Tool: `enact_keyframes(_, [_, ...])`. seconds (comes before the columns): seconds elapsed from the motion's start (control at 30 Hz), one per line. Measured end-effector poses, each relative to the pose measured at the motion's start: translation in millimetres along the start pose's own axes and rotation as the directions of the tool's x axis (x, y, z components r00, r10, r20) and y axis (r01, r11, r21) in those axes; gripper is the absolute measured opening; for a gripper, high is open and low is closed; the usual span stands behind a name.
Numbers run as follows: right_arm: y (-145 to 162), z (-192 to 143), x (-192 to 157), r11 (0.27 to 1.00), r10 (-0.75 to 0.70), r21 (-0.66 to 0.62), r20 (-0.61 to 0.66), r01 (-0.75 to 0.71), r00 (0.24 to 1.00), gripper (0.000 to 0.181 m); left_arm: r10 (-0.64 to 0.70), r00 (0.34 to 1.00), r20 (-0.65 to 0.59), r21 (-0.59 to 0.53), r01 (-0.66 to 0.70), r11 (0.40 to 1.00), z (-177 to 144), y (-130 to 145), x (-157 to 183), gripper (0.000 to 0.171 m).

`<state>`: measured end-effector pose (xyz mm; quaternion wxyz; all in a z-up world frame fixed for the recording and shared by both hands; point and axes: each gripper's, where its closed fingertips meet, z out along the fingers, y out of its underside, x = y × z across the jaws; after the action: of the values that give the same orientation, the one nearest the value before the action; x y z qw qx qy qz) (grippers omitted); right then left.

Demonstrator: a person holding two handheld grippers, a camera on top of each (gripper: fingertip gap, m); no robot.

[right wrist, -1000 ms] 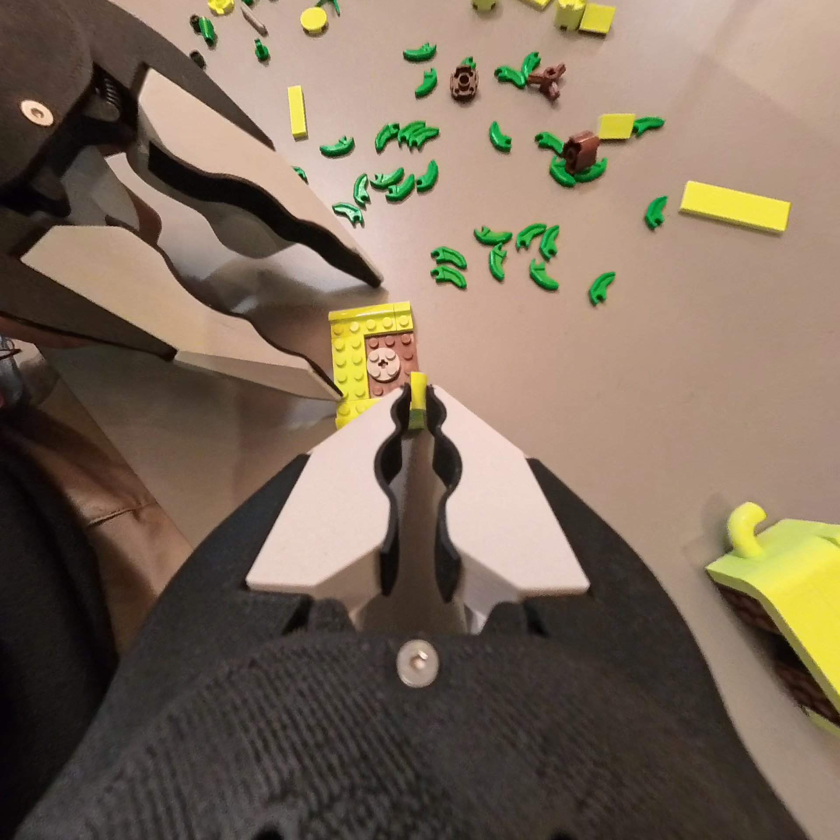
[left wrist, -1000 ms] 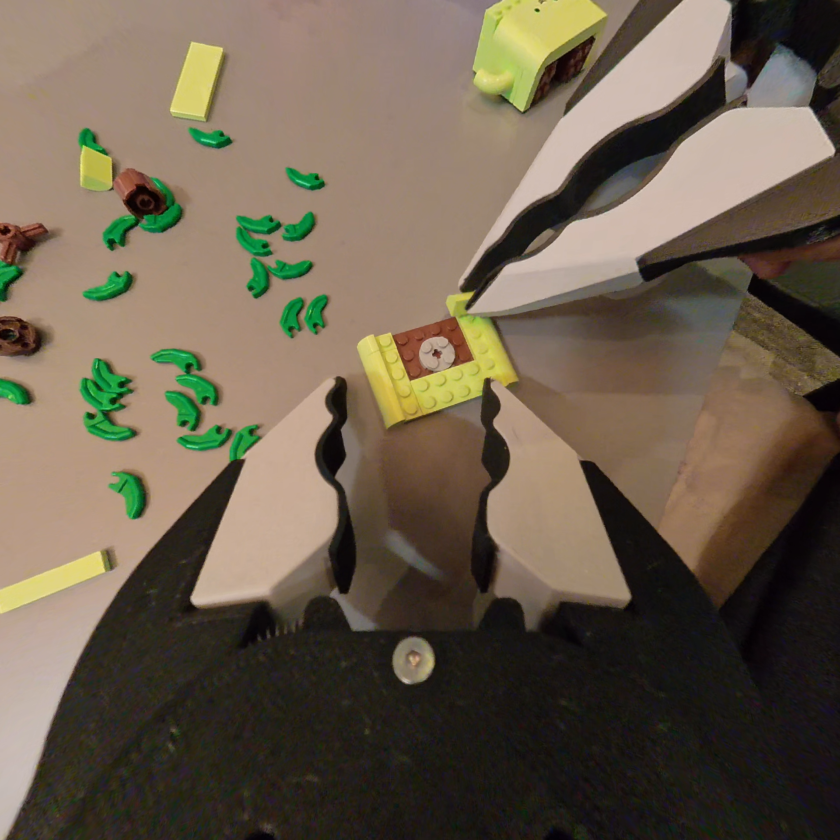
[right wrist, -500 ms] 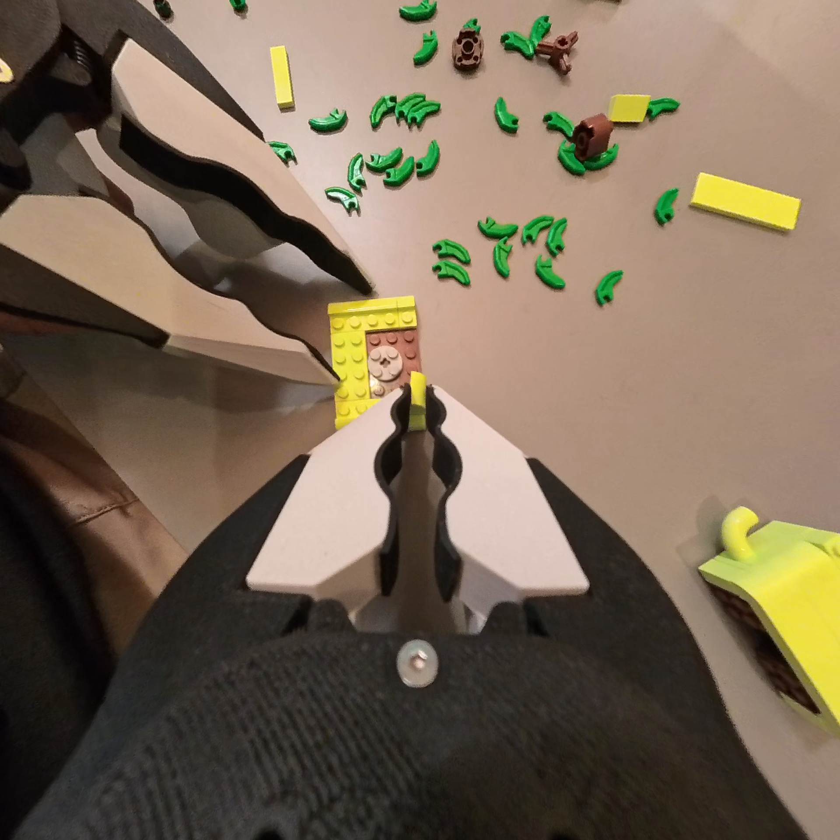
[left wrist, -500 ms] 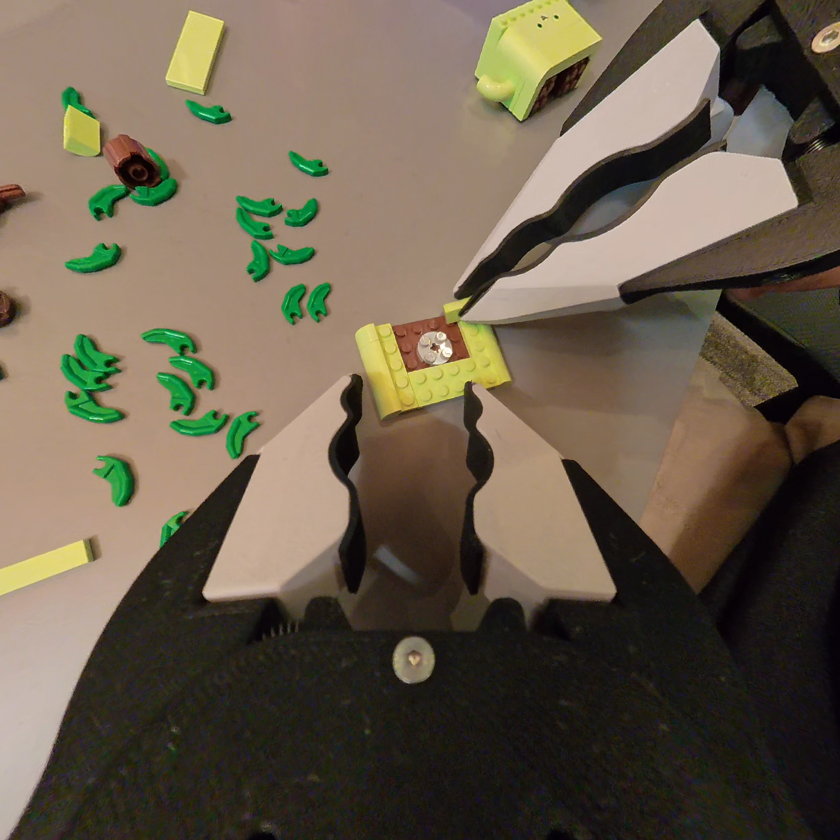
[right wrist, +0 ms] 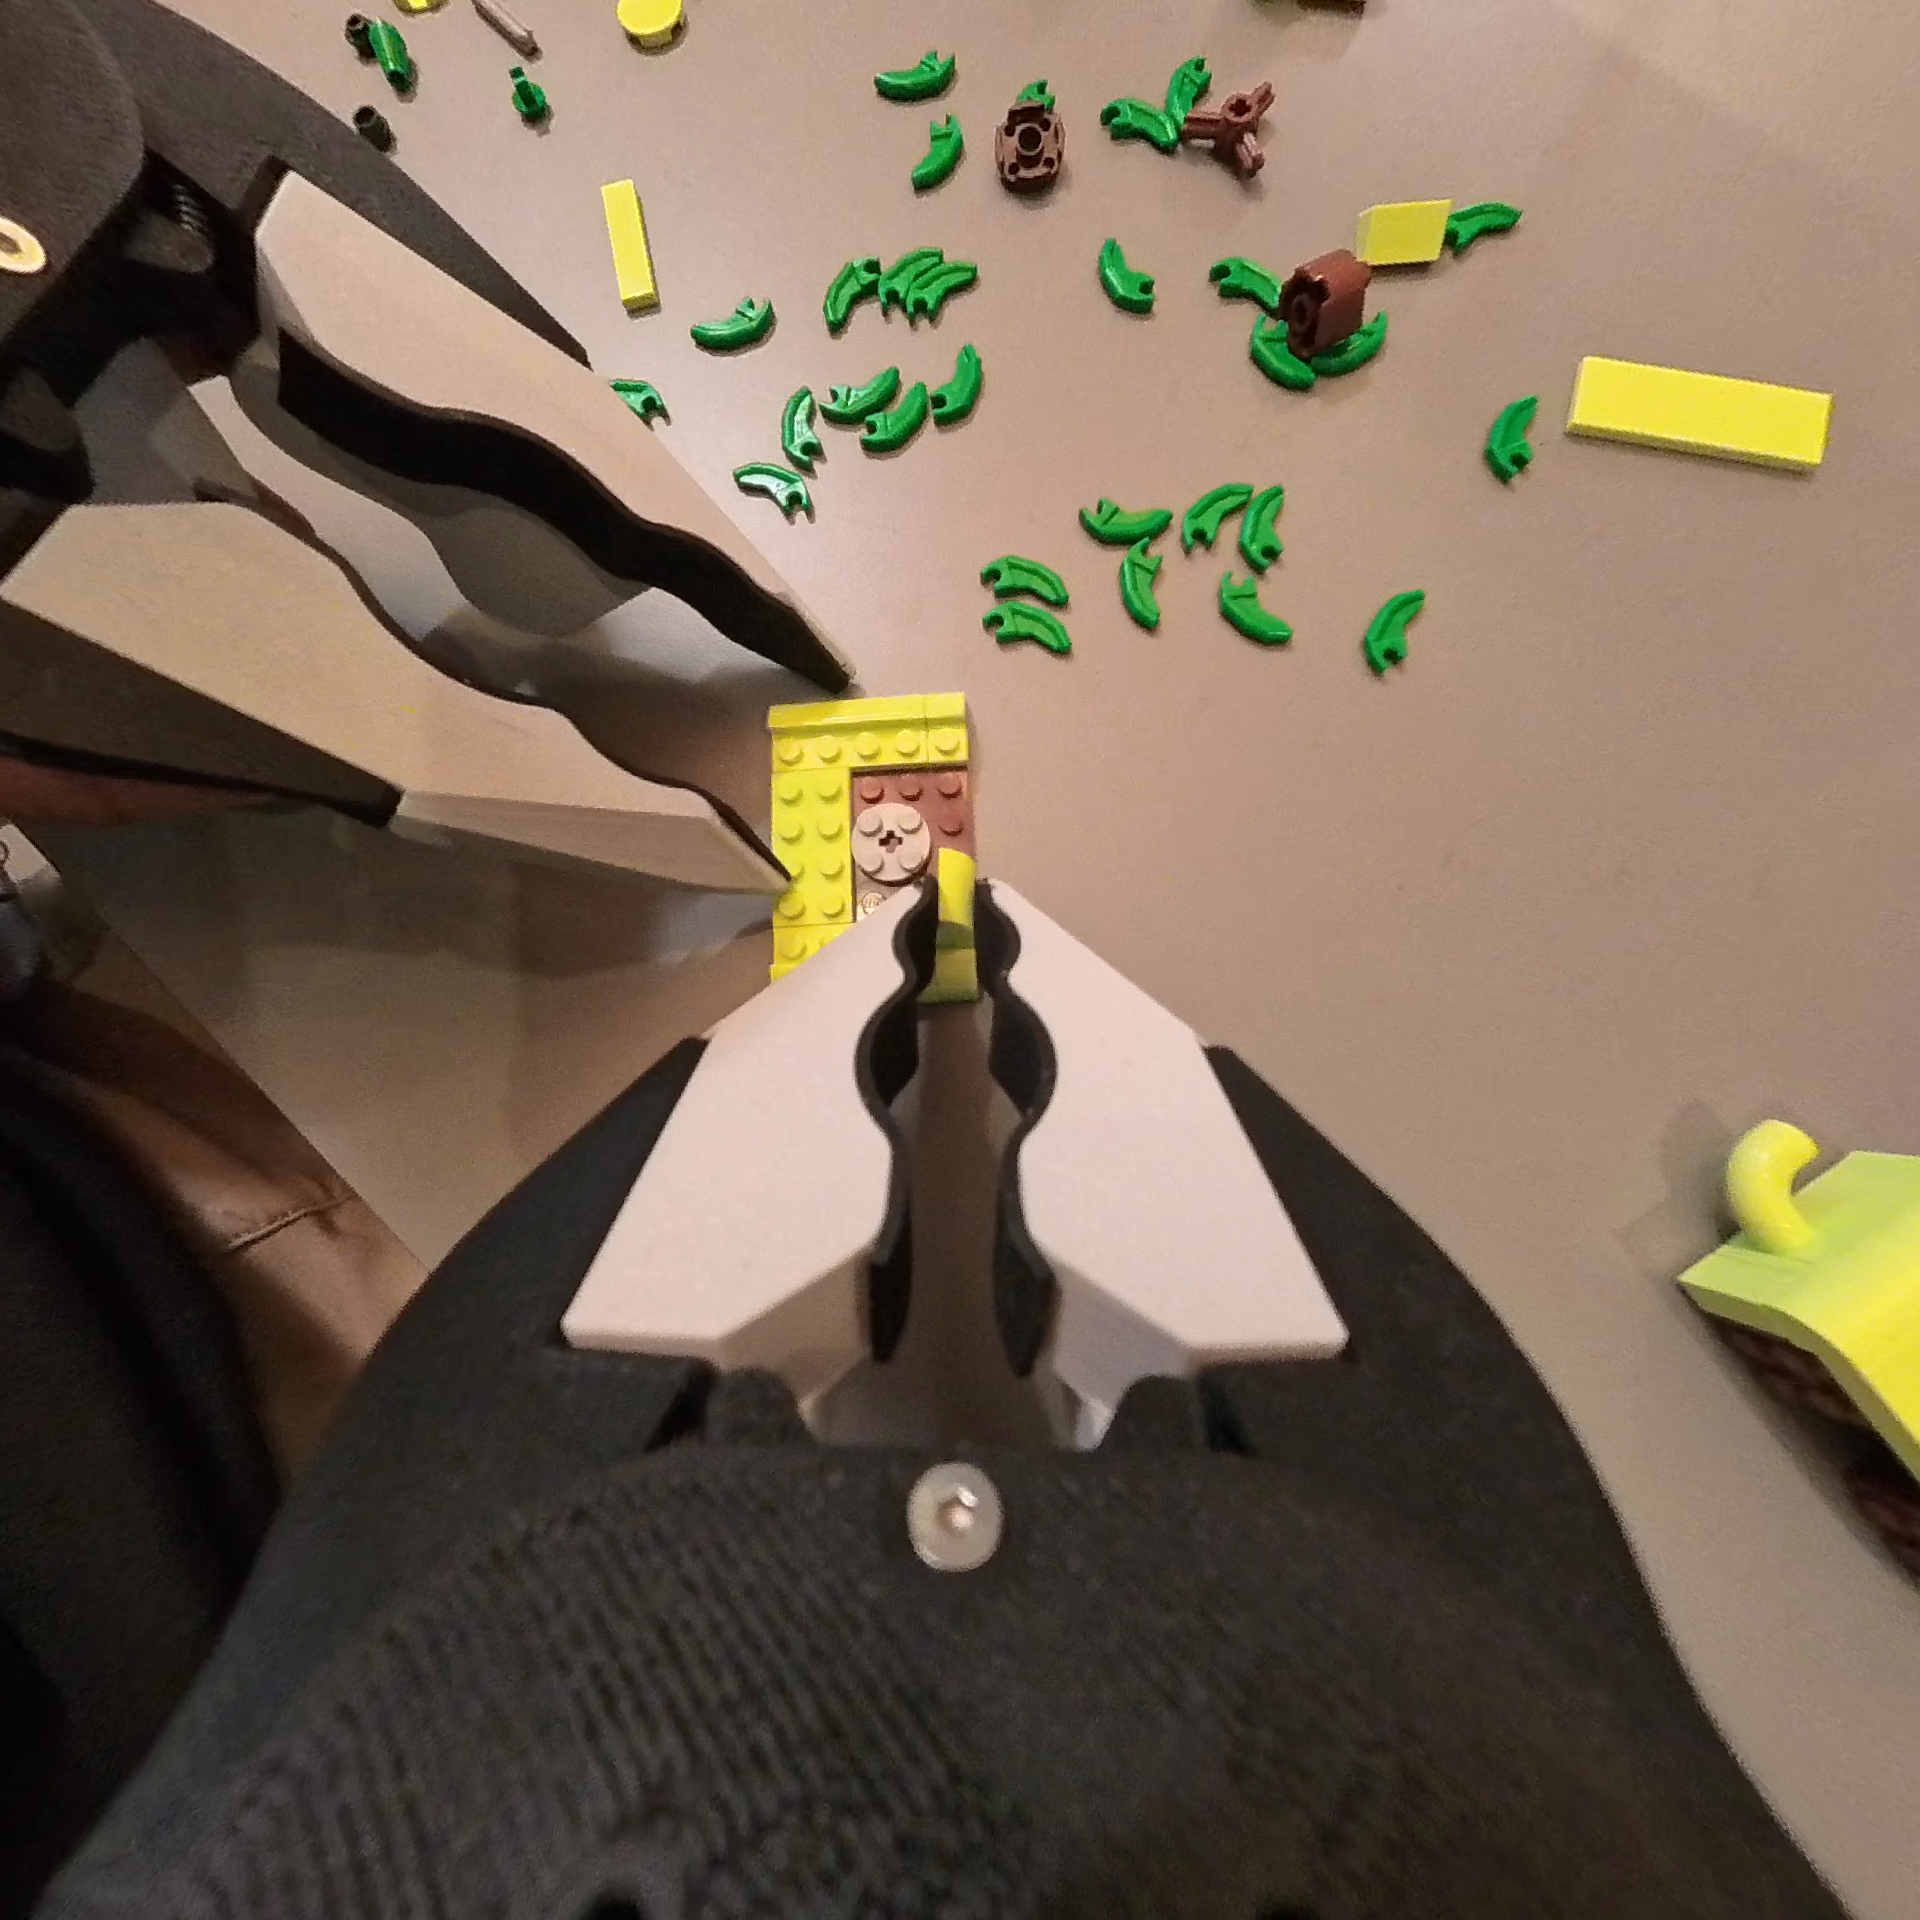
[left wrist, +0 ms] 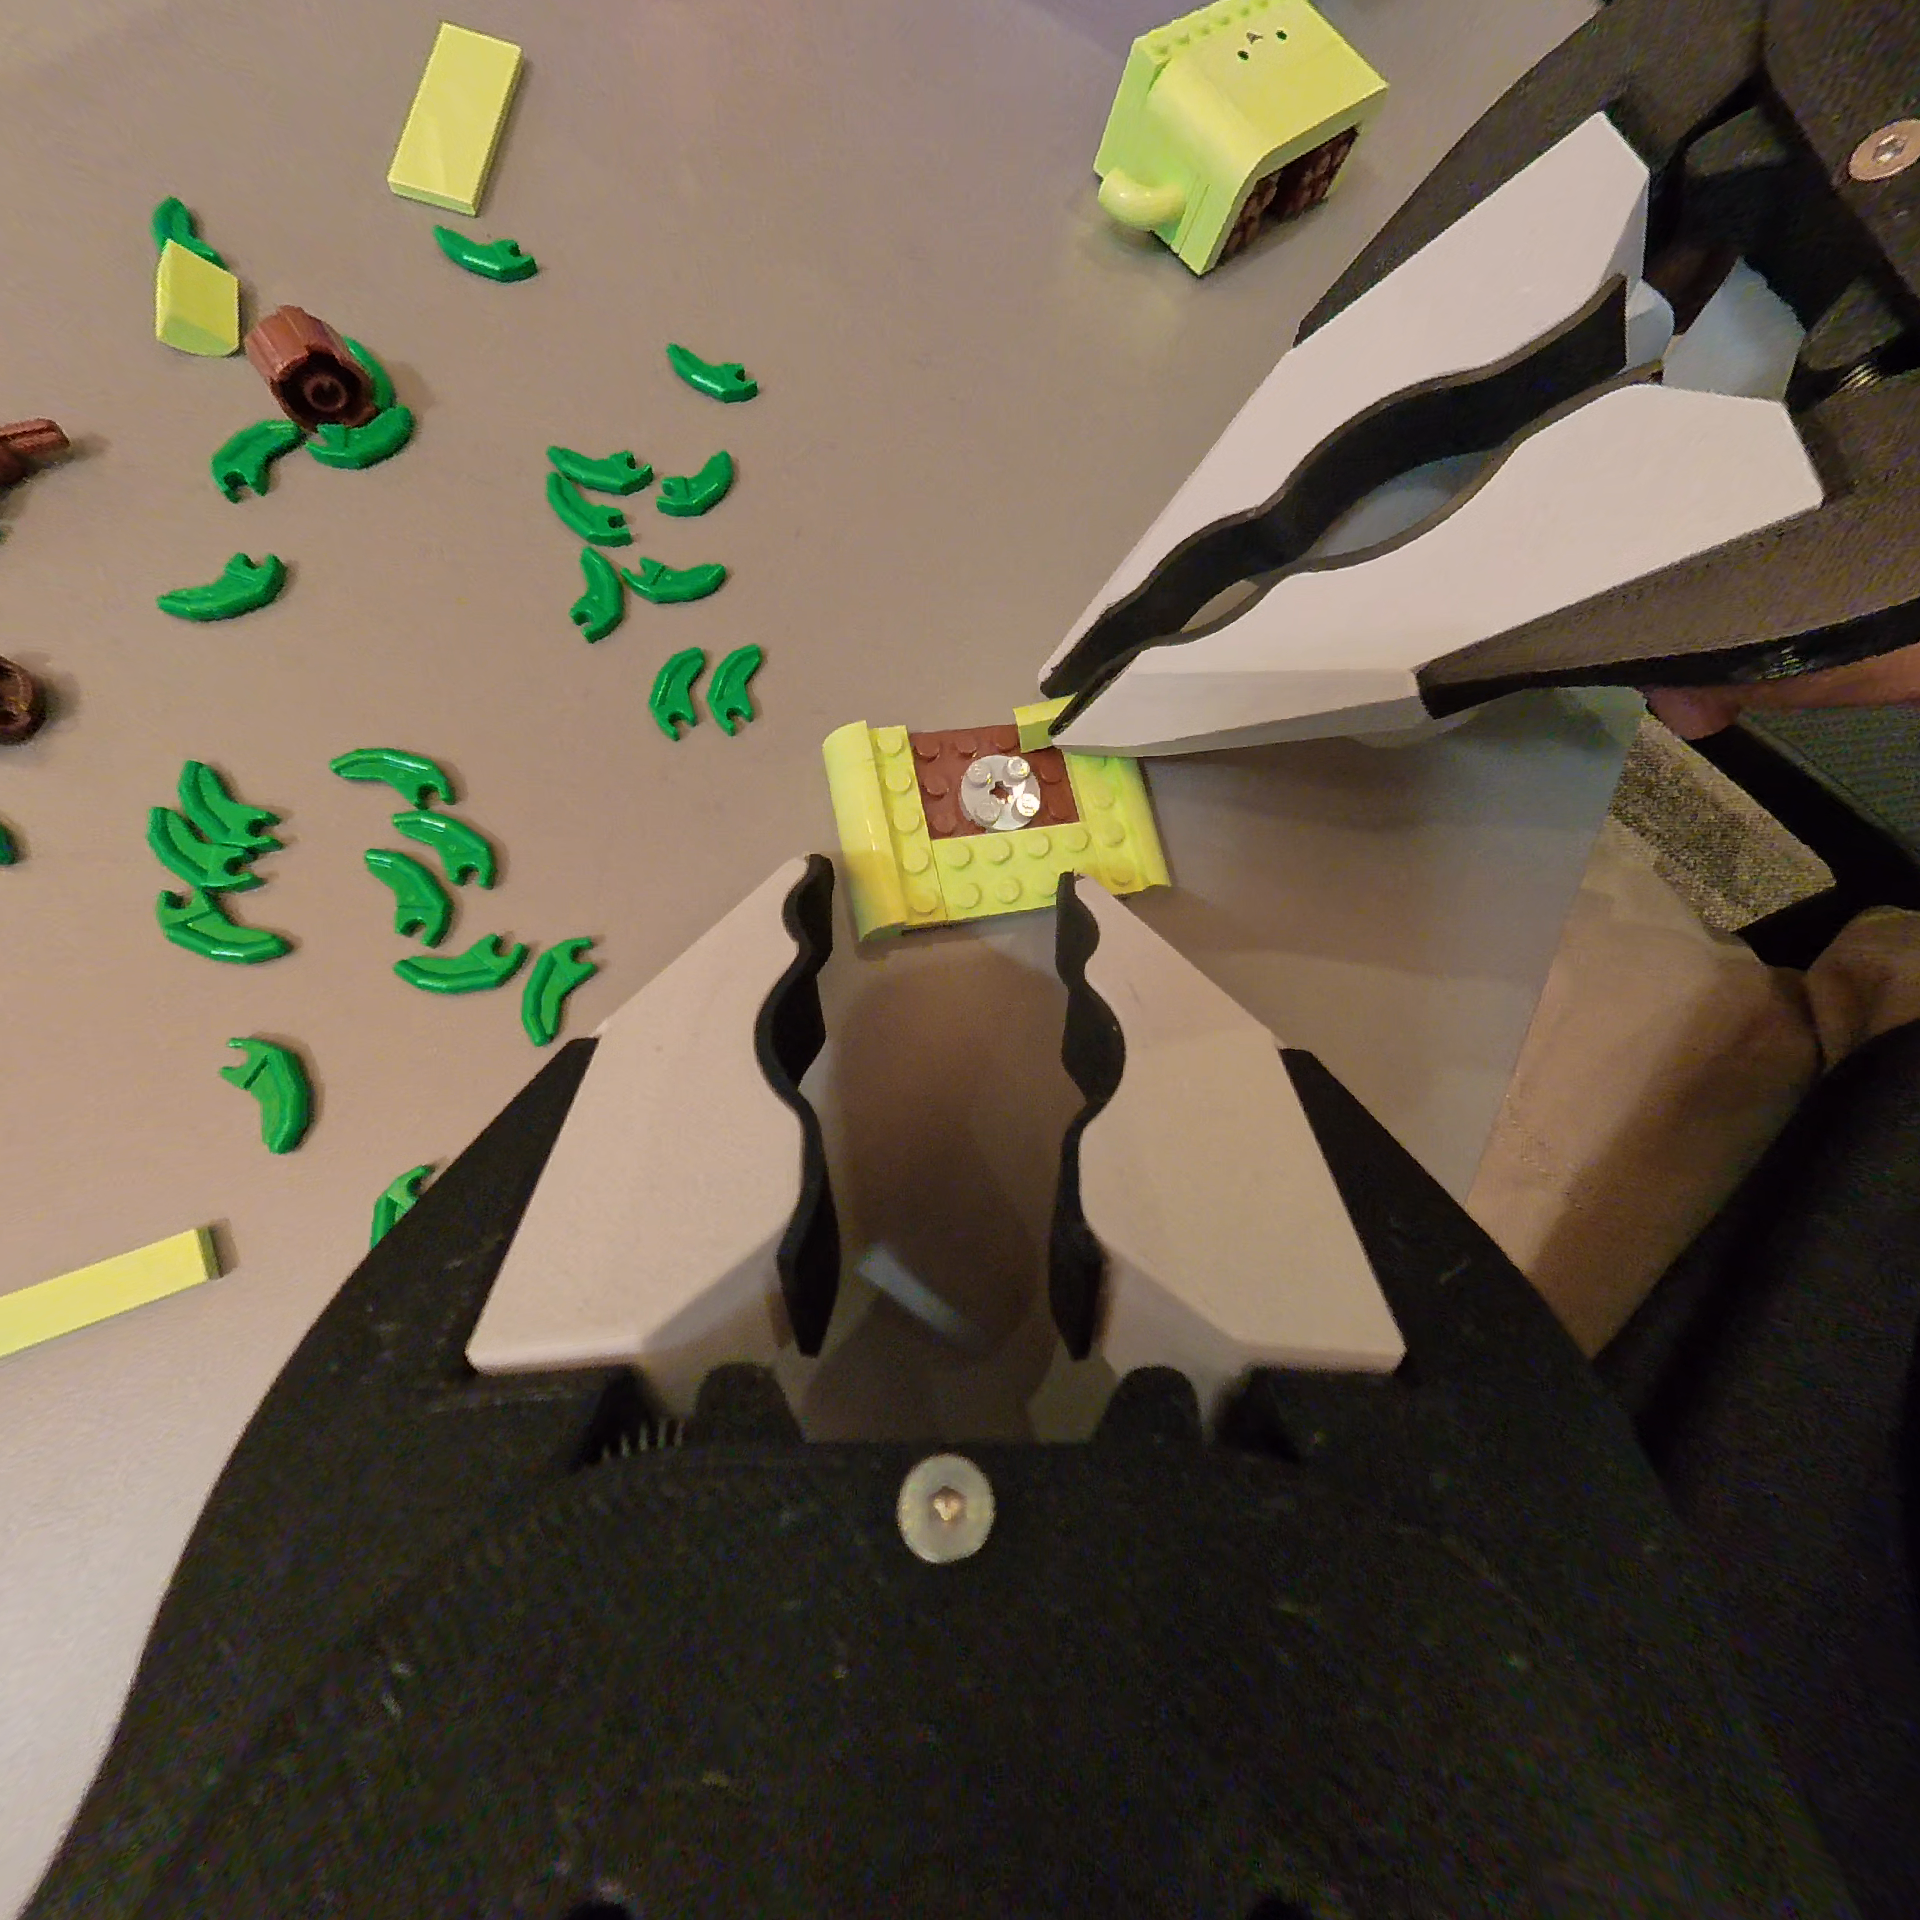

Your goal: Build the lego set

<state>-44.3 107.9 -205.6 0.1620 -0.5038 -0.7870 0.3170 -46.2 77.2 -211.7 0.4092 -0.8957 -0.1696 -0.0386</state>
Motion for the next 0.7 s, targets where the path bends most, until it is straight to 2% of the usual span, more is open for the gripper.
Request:
enact_keyframes(0.27, [2.9, -1.7, -4.5, 0.998, 0.051, -0.034, 0.059, -0.049, 0.997, 0.007, -0.007, 1.000, -0.002, 0.001, 0.007, 1.000, -0.1, -0.2, -0.5, 0.041])
enact_keyframes(0.6, [-9.4, -9.2, 2.3, 0.994, -0.031, -0.106, 0.064, 0.038, 0.997, 0.016, -0.012, 1.000, -0.007, 0.003, 0.012, 1.000, -0.4, -0.4, -0.4, 0.040])
enact_keyframes(0.7, [-10.3, -7.2, 0.8, 0.982, -0.052, -0.177, 0.088, 0.067, 0.995, 0.018, -0.014, 1.000, -0.009, 0.003, 0.014, 1.000, -0.4, -0.4, -0.4, 0.040])
